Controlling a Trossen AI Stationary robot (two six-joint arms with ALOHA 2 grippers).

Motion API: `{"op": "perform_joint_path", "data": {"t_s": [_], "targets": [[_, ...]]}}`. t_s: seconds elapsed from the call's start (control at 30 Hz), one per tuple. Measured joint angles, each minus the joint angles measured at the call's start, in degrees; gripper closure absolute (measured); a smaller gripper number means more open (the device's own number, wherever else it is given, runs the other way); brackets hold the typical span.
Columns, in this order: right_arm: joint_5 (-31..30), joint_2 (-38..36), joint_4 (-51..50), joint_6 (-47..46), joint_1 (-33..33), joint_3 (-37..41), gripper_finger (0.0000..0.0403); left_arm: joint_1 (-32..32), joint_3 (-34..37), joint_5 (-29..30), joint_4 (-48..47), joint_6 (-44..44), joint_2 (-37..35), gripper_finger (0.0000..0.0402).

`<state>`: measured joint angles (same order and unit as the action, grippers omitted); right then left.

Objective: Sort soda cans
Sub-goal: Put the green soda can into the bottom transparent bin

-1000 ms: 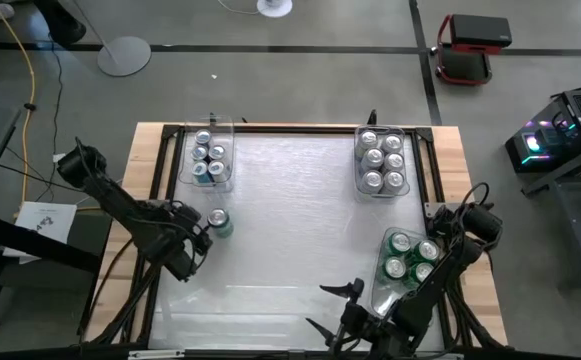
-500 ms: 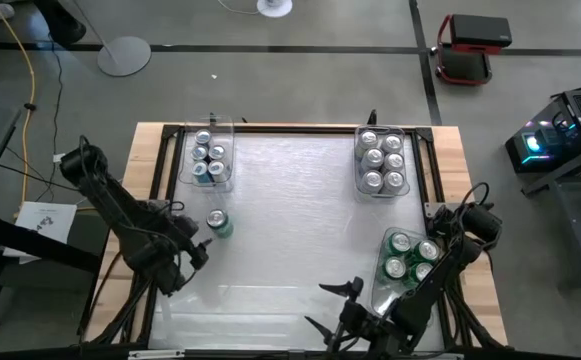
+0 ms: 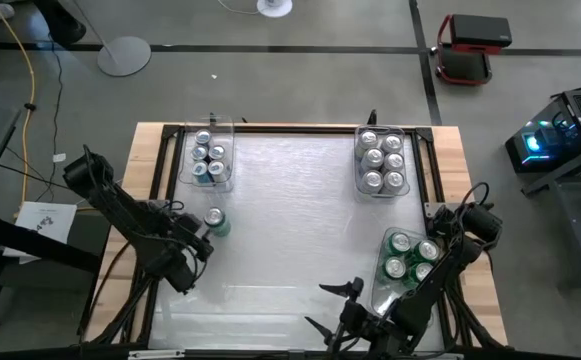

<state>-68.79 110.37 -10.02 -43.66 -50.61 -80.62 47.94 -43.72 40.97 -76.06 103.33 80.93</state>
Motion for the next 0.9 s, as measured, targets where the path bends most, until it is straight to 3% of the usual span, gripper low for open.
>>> {"op": "perform_joint_path", "data": {"t_s": [0.1, 0.2, 0.43, 0.67, 0.9], "targets": [[0.0, 0.0, 0.0, 0.0, 0.0, 0.0, 0.0022, 1.9, -0.8, -3.0, -8.4, 6.4, 0.0, 0.0078], [0.0, 0.0, 0.0, 0.0, 0.0, 0.0, 0.0022, 4.0, -1.8, -1.7, -9.9, 9.3, -0.3, 0.0078], [0.0, 0.0, 0.0, 0.0, 0.0, 0.0, 0.0022, 6.4, -4.8, -1.4, -8.6, -2.7, -0.3, 0.0078], [0.2, 0.0, 0.0, 0.1, 0.0, 0.0, 0.0022, 5.9, -7.4, 4.8, -8.3, 0.4, -0.8, 0.0078], [0.2, 0.0, 0.0, 0.2, 0.0, 0.0, 0.0022, 0.1, -7.4, 5.0, -5.2, -3.9, -4.9, 0.0074]]}}
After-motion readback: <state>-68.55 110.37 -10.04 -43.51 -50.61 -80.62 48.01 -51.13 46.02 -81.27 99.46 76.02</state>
